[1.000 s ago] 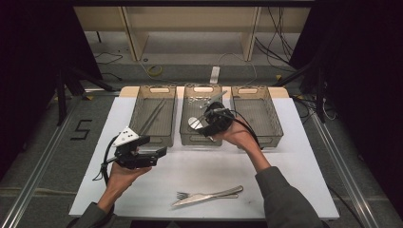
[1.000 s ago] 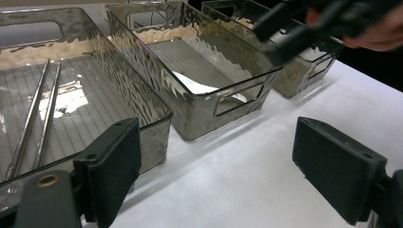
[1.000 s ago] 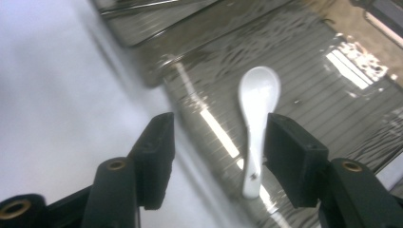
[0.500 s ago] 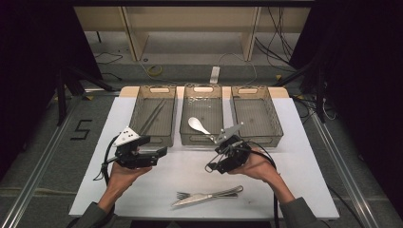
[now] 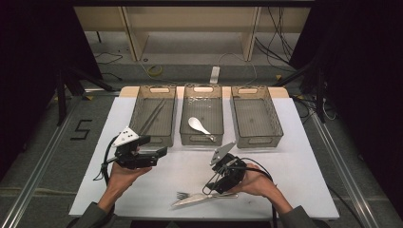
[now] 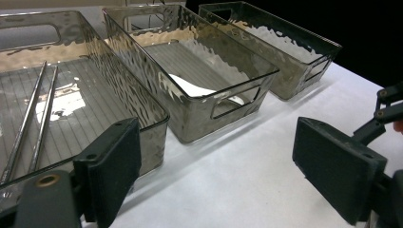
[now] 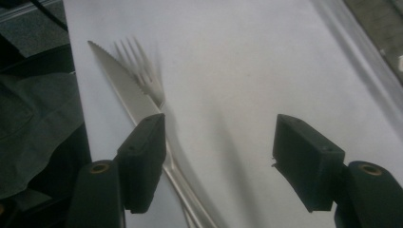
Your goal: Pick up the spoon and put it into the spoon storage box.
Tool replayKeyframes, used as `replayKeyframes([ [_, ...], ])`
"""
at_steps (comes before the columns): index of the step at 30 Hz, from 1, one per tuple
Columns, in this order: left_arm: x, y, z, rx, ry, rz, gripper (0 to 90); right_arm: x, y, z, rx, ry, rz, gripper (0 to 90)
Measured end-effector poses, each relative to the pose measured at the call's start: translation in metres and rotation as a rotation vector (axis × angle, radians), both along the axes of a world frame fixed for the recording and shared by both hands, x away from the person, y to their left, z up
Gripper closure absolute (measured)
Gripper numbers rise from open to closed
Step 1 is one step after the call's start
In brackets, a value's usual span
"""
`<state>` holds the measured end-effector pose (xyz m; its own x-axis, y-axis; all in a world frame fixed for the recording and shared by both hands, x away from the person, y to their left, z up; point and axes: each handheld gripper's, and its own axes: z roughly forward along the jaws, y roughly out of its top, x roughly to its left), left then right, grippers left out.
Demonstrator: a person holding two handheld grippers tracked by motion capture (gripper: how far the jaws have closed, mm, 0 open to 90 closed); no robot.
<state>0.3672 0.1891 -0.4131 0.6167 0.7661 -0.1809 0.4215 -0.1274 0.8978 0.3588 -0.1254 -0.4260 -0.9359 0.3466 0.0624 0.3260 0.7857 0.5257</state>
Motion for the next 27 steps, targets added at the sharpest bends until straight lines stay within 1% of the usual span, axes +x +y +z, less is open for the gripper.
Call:
replayKeyframes([
  [1,0.0,0.0,0.0,0.0,0.0,-0.001,16.3,-0.001,0.001,-0.001,-0.004,0.005,0.003,34.0],
  [3,0.0,0.0,0.0,0.002,0.0,-0.001,16.3,-0.003,0.002,-0.004,-0.018,0.0,0.01,32.6],
  [6,0.0,0.0,0.0,0.0,-0.001,-0.001,16.3,-0.005,0.003,-0.007,-0.03,0.01,0.012,31.7],
  [13,0.001,-0.001,0.0,-0.002,0.0,-0.005,16.3,-0.006,0.002,-0.013,-0.055,0.008,0.019,31.7],
  [14,0.001,-0.001,0.0,-0.002,0.001,-0.005,16.3,-0.007,0.003,-0.014,-0.062,0.016,0.014,31.8],
  [15,0.001,-0.001,0.0,-0.002,0.001,-0.005,16.3,-0.007,0.002,-0.014,-0.067,0.016,0.023,32.2],
  [17,0.001,-0.001,0.0,-0.008,0.002,0.0,16.3,-0.008,0.003,-0.015,-0.065,0.02,0.02,33.6],
  [23,0.001,-0.002,0.0,-0.002,0.0,-0.005,16.3,-0.01,0.005,-0.019,-0.078,0.037,0.043,36.9],
  [27,0.001,-0.001,0.0,-0.004,0.001,-0.006,16.3,-0.01,0.006,-0.021,-0.093,0.036,0.058,38.4],
])
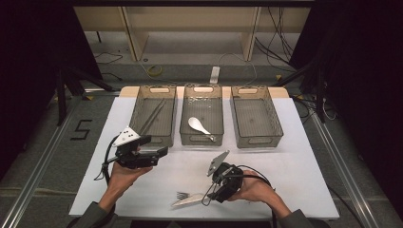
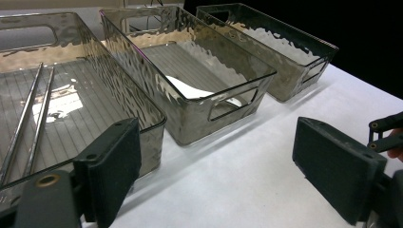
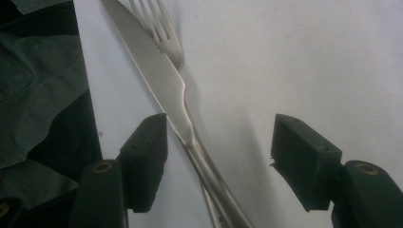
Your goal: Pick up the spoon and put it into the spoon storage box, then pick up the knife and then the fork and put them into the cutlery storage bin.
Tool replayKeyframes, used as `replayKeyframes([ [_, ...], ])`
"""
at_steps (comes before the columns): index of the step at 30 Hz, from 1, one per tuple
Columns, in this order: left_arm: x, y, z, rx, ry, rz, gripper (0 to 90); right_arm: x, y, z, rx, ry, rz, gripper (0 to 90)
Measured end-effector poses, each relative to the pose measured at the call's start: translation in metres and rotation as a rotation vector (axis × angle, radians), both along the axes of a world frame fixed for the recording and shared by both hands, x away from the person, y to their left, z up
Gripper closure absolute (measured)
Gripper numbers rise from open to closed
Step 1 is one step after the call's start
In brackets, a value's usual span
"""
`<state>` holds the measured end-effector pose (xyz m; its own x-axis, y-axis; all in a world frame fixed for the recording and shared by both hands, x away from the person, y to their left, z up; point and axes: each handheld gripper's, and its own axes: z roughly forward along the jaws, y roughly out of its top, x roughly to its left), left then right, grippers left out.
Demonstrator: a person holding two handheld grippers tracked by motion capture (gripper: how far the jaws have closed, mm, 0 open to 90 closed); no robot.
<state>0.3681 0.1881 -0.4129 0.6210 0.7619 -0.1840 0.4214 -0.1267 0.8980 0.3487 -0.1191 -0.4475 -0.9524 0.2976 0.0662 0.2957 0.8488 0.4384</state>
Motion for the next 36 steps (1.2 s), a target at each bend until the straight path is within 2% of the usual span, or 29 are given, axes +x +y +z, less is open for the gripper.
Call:
replayKeyframes([
  [7,-0.001,-0.001,0.0,0.003,-0.002,-0.002,16.3,-0.001,0.003,-0.004,-0.029,0.007,0.003,40.4],
  [12,0.0,-0.002,-0.001,0.008,0.0,-0.006,16.3,-0.001,0.003,-0.004,-0.022,0.012,0.007,43.8],
  [18,-0.001,-0.002,0.0,0.01,-0.002,-0.006,16.3,-0.001,0.004,-0.005,-0.049,0.021,0.023,47.6],
  [26,-0.002,-0.002,0.0,0.016,-0.007,-0.008,16.3,-0.003,0.006,-0.009,-0.051,0.005,0.032,53.9],
  [30,-0.002,-0.002,0.0,0.015,-0.009,-0.013,16.3,-0.003,0.007,-0.009,-0.073,0.02,0.051,55.3],
  [35,-0.003,-0.003,-0.001,0.016,-0.008,-0.011,16.3,-0.006,0.011,-0.012,-0.11,0.012,0.08,58.2],
  [36,-0.003,-0.003,0.0,0.017,-0.009,-0.012,16.3,-0.006,0.011,-0.015,-0.103,-0.004,0.09,58.3],
])
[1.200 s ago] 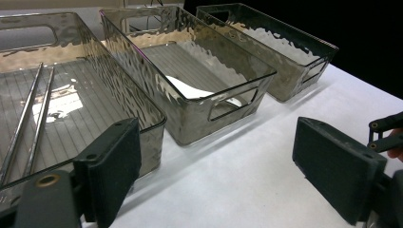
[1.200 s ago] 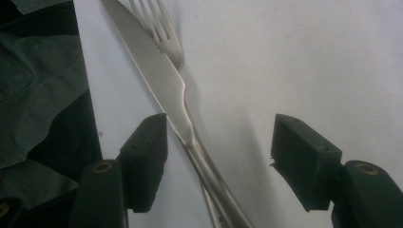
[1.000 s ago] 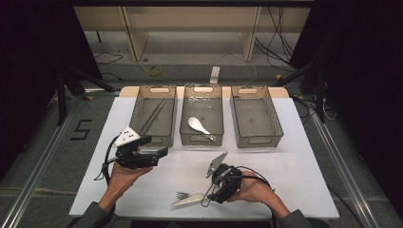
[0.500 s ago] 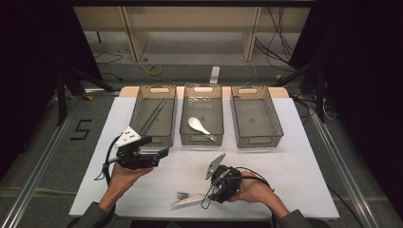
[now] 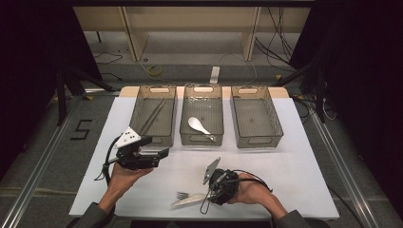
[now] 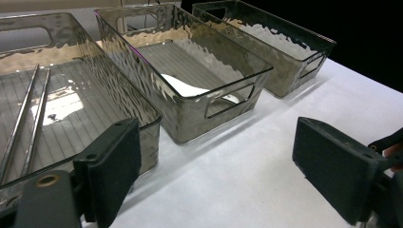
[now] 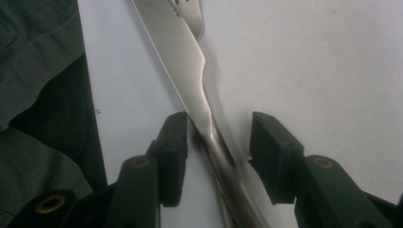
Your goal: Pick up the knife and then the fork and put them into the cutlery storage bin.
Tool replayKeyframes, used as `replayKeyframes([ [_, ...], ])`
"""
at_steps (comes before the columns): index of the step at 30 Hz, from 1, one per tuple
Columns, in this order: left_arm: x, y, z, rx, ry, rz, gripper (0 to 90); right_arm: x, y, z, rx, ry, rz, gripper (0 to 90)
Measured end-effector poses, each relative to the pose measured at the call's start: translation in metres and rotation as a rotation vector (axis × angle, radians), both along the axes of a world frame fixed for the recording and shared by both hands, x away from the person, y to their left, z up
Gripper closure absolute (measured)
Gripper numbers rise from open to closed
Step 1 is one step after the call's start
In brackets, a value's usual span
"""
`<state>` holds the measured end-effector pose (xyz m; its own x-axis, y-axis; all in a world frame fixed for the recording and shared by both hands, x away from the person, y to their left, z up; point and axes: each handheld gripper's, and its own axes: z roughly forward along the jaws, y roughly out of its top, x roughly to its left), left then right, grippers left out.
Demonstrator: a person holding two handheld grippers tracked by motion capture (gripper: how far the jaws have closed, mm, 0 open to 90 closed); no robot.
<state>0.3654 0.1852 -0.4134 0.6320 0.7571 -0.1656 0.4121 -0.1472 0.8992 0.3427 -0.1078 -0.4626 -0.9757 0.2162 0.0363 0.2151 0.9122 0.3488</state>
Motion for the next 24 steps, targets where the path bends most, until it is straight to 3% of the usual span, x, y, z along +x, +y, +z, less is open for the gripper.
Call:
replayKeyframes([
  [8,0.0001,0.0003,-0.0001,0.001,0.0,0.0,16.3,-0.0027,0.0023,0.0008,-0.016,-0.008,0.004,63.6],
  [11,0.0001,0.0002,-0.0002,0.002,0.001,0.001,16.3,-0.0041,0.0034,0.0021,-0.032,-0.017,0.035,69.5],
  [17,-0.0001,-0.0001,-0.0003,0.002,0.001,0.001,16.3,-0.0066,0.0047,0.0021,-0.035,-0.036,0.056,71.9],
  [24,-0.0001,0.0,-0.0005,0.001,0.002,0.001,16.3,-0.0073,0.0061,0.0035,-0.056,-0.062,0.117,75.5],
])
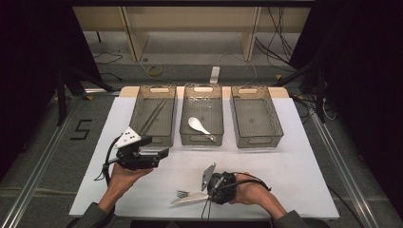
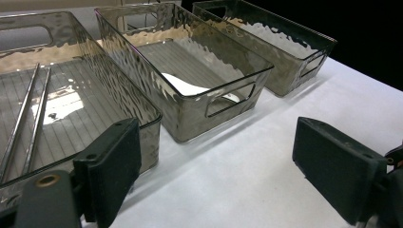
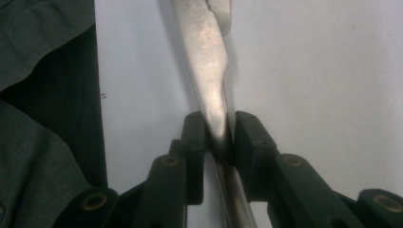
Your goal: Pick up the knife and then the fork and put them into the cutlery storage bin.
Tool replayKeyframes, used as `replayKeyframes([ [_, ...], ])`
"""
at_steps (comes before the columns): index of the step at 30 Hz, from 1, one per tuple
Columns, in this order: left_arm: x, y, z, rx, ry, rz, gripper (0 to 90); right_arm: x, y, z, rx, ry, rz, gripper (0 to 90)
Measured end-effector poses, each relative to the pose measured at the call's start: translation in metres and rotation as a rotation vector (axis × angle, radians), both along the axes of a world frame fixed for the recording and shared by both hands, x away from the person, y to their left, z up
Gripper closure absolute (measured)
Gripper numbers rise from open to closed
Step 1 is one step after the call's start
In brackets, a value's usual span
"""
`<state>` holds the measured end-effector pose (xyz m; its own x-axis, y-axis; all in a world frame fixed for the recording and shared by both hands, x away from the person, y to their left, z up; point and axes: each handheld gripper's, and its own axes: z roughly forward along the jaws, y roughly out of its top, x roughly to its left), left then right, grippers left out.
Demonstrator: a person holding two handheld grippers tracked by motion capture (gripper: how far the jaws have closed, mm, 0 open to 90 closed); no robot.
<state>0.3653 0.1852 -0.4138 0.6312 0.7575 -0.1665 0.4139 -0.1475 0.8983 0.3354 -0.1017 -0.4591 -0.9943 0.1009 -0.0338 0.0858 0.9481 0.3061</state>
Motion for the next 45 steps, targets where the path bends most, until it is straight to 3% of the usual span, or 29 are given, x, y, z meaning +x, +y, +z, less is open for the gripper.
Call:
replayKeyframes([
  [7,0.0,0.0,0.0,0.001,0.002,0.001,16.3,-0.001,0.001,0.0,-0.011,-0.002,0.039,80.3],
  [15,0.0,0.0,0.0,0.001,0.003,0.0,16.3,-0.002,0.0,0.002,-0.007,-0.01,0.041,80.8],
  [21,0.0,0.001,0.0,0.001,0.003,0.003,16.3,0.0,-0.004,0.01,0.035,-0.023,0.022,81.0],
  [32,0.0,0.005,0.001,-0.027,-0.006,0.023,16.3,0.009,-0.016,0.021,0.077,-0.087,-0.089,81.1],
  [38,0.0,0.006,0.002,-0.032,-0.012,0.029,16.3,0.02,-0.031,0.033,0.144,-0.11,-0.166,81.1],
  [39,0.0,0.006,0.002,-0.034,-0.012,0.032,16.3,0.023,-0.034,0.035,0.147,-0.095,-0.17,81.1],
  [45,0.0,0.007,0.002,-0.038,-0.018,0.037,16.3,0.04,-0.059,0.047,0.215,-0.107,-0.274,81.0],
])
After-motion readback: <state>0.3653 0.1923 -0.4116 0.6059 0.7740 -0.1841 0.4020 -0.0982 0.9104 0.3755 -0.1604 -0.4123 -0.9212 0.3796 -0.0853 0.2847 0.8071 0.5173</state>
